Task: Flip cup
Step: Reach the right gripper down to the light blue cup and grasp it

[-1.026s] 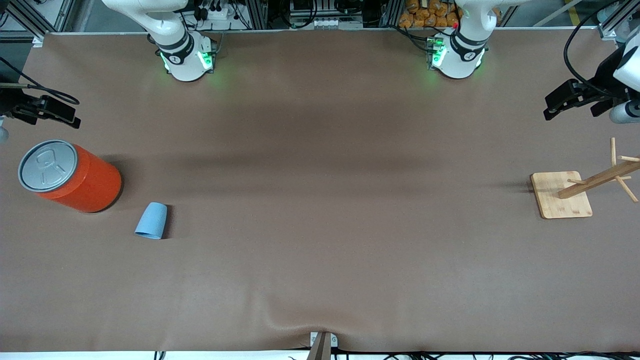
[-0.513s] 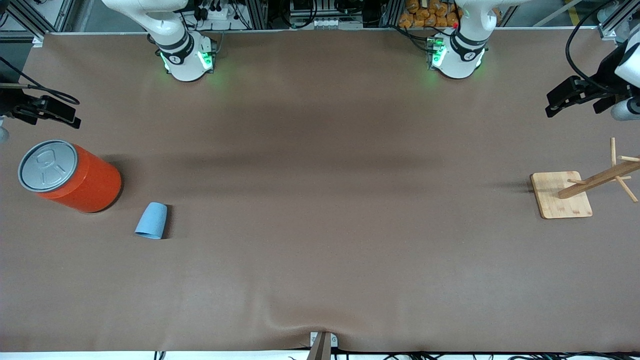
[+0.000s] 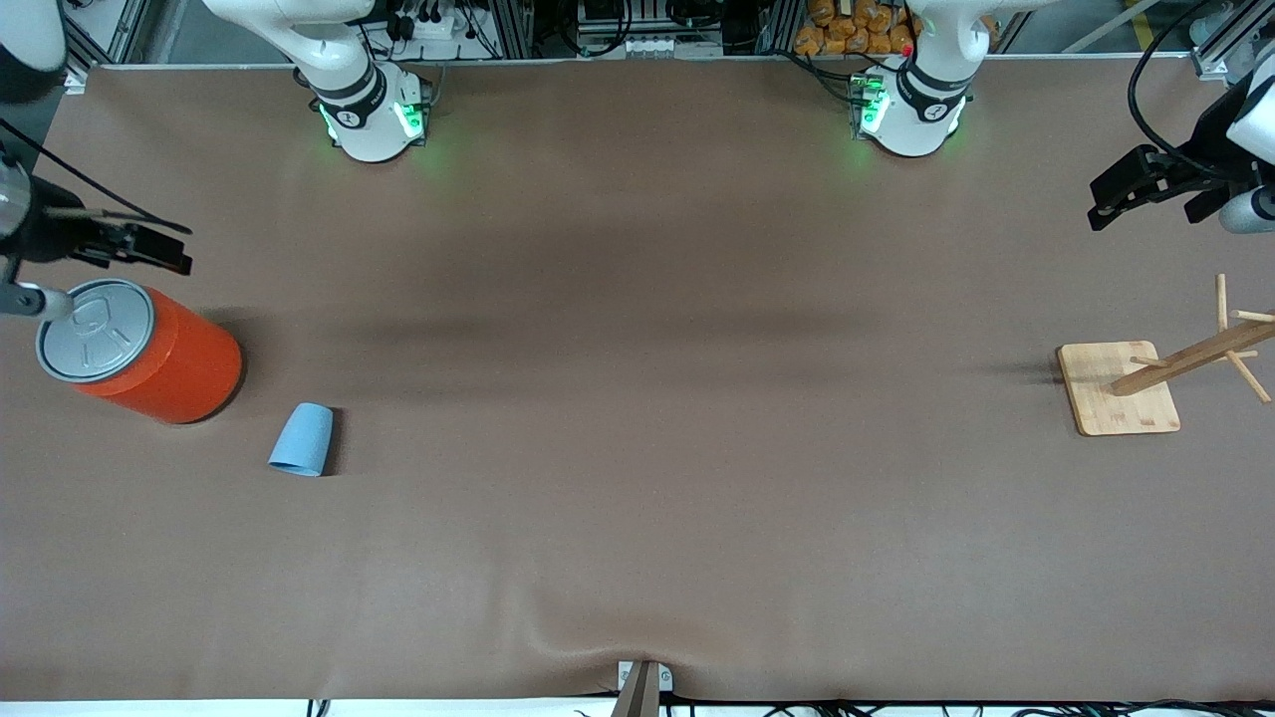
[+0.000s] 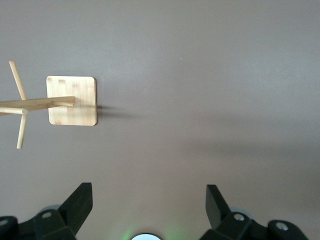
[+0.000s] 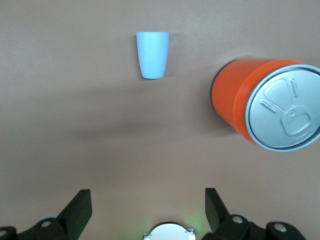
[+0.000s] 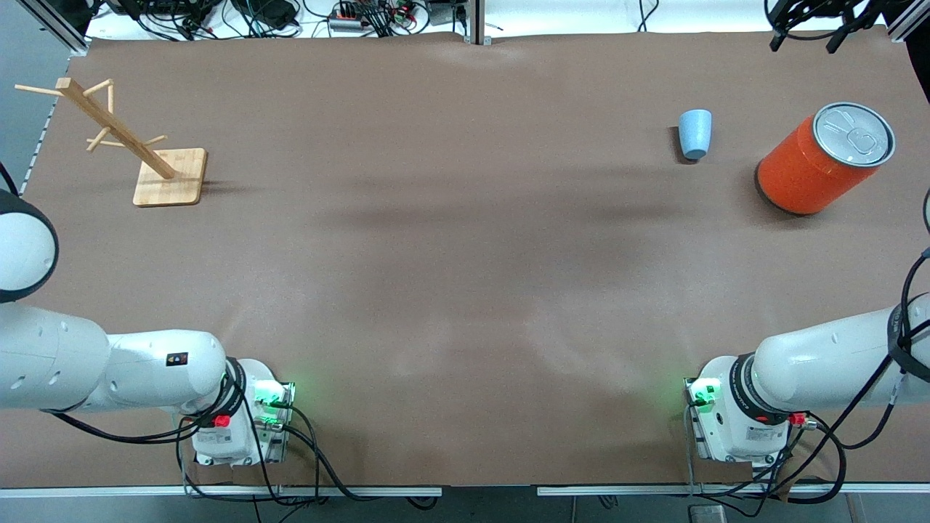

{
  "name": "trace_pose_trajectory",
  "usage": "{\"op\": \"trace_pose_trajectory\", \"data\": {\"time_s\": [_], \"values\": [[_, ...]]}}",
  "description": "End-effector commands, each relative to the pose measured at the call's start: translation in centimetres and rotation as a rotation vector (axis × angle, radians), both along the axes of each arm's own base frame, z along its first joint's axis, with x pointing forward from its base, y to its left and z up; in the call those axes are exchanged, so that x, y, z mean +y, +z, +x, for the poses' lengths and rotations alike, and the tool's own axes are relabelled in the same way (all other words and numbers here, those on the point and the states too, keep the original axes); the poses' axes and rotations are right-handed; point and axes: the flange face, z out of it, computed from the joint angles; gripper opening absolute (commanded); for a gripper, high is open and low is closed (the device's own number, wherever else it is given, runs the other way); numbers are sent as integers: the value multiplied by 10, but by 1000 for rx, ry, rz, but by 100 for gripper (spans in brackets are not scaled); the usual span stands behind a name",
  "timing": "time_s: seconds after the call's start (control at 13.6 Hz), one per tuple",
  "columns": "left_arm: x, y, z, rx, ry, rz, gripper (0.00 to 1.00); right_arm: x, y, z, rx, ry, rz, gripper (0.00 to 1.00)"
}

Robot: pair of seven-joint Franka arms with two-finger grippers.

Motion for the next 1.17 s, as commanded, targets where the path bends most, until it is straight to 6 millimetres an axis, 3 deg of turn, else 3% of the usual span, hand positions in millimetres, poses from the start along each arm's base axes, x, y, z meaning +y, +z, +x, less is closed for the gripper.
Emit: {"op": "trace_pose_trajectory", "data": {"time_s": [0.0, 0.29, 0.44, 0.81, 1.1], "values": [[0, 5, -7, 17, -28, 25, 100, -2, -45, 24, 45, 8, 3, 100], [-2, 6, -10, 26, -32, 25, 100, -13, -142, 48, 15, -11, -3, 100], [-2, 6, -11, 31, -38, 25, 100, -16, -180, 54, -26, -14, -7, 100], [-1, 5, -11, 37, -50, 23, 100, -8, -261, 82, -97, 3, -16, 100], [-1, 7, -11, 32, -50, 25, 100, -7, -315, 91, -126, 6, -21, 100]]}}
